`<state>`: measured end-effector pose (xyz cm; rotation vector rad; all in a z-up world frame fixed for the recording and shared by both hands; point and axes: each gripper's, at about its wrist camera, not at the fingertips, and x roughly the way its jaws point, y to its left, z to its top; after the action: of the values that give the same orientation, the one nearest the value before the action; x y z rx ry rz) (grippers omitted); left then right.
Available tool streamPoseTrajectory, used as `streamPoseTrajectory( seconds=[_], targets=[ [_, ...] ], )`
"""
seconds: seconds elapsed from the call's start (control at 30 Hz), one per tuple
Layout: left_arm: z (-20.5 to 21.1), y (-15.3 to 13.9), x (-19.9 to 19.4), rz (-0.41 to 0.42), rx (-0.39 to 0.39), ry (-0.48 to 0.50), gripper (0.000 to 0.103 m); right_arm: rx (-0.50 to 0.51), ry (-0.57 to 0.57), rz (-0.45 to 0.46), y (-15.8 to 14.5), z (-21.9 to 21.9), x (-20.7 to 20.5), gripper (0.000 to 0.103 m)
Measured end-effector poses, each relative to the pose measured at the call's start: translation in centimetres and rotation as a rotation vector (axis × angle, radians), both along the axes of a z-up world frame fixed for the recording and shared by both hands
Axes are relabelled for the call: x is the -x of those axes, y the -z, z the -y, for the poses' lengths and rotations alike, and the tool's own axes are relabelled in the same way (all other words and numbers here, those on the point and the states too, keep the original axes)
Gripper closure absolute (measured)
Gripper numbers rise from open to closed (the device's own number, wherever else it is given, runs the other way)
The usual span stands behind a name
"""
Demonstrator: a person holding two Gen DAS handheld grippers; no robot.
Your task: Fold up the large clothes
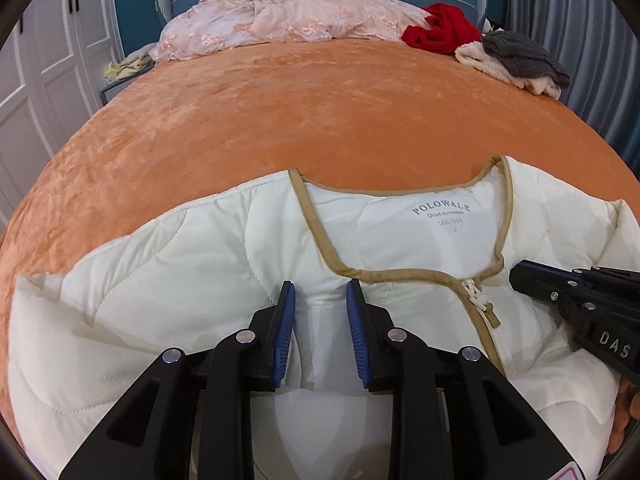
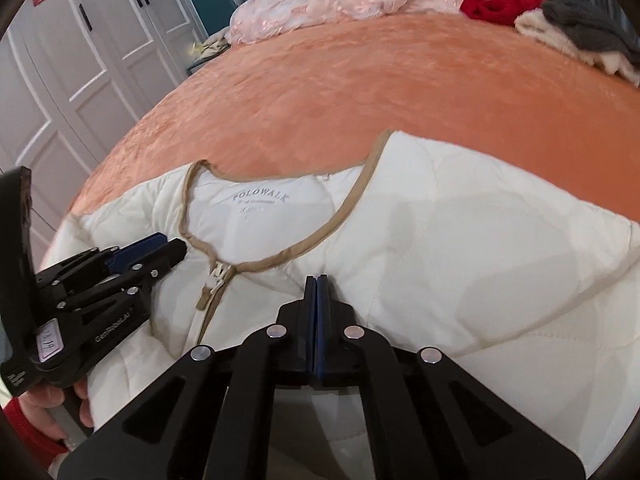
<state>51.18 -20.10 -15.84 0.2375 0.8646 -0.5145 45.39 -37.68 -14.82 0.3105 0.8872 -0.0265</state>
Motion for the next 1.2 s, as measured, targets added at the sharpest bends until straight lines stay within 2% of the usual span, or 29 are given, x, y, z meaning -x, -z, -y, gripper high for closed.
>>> streamPoseTrajectory(
  seconds=[0.1, 0.3, 0.4, 0.43, 0.47, 0.5, 0.53, 0.57, 0.6, 0.63, 0.67, 0.77, 0.83, 0.9, 0.97, 1.07, 1.2],
  targets=[
    [-0.1, 0.2, -0.1, 0.011, 0.013, -0.003, 0.077, 0.031, 0.009, 0.013, -0.1, -0.4, 0.0, 0.103],
    [0.1, 0.3, 0.0, 0.033, 0.007, -0.015, 0.074, 0.019, 0.016, 0.028, 0.4, 0.1, 0.0, 0.103],
    [-0.1, -0.3, 0.2, 0.039, -0.01, -0.039, 0.071, 0.016, 0.038, 0.042, -0.6, 0.4, 0.8, 0.103],
    [-0.5, -0.9, 0.6, 0.048, -0.038, -0.073, 0.07, 0.037, 0.069, 0.047, -1.3, 0.6, 1.5, 0.101],
    [-1.2, -1.9, 1.3, 0.058, -0.07, -0.118, 0.068, 0.07, 0.134, 0.066, -3.1, 0.9, 3.3, 0.097],
    [-2.1, -2.8, 1.9, 0.06, -0.067, -0.145, 0.068, 0.045, 0.176, 0.11, -5.0, 1.5, 5.7, 0.091],
    [-4.4, -4.4, 3.3, 0.048, -0.004, -0.159, 0.065, -0.014, 0.185, 0.158, -6.8, 2.1, 8.7, 0.077],
    [-6.4, -5.6, 4.6, 0.03, 0.05, -0.156, 0.054, -0.051, 0.185, 0.18, -8.0, 2.4, 11.2, 0.068],
    [-8.6, -6.6, 5.9, 0.012, 0.085, -0.158, 0.049, -0.073, 0.188, 0.193, -9.1, 3.0, 14.8, 0.054],
    [-11.5, -7.6, 7.9, -0.005, 0.114, -0.165, 0.041, -0.076, 0.19, 0.194, -9.9, 3.5, 18.8, 0.049],
    [-14.4, -8.2, 10.1, -0.024, 0.128, -0.167, 0.037, -0.078, 0.19, 0.181, -10.0, 3.9, 21.6, 0.044],
    [-21.8, -8.2, 15.7, -0.116, 0.106, -0.177, 0.036, -0.11, 0.194, 0.068, -9.1, 5.3, 31.9, 0.04],
    [-26.3, -7.4, 18.9, -0.188, 0.096, -0.22, 0.036, -0.134, 0.249, -0.01, -7.7, 6.0, 38.8, 0.038],
    [-30.5, -6.3, 22.2, -0.252, 0.118, -0.297, 0.036, -0.233, 0.312, -0.055, -5.9, 6.7, 43.7, 0.033],
    [-33.3, -5.4, 24.8, -0.302, 0.17, -0.353, 0.036, -0.329, 0.369, -0.079, -3.9, 6.7, 47.7, 0.033],
    [-35.1, -4.0, 28.2, -0.386, 0.273, -0.381, 0.036, -0.41, 0.381, -0.064, -2.3, 5.8, 50.4, 0.033],
    [-34.8, -4.1, 29.6, -0.39, 0.324, -0.365, 0.036, -0.534, 0.368, -0.005, -1.3, 4.4, 50.8, 0.033]
  ],
)
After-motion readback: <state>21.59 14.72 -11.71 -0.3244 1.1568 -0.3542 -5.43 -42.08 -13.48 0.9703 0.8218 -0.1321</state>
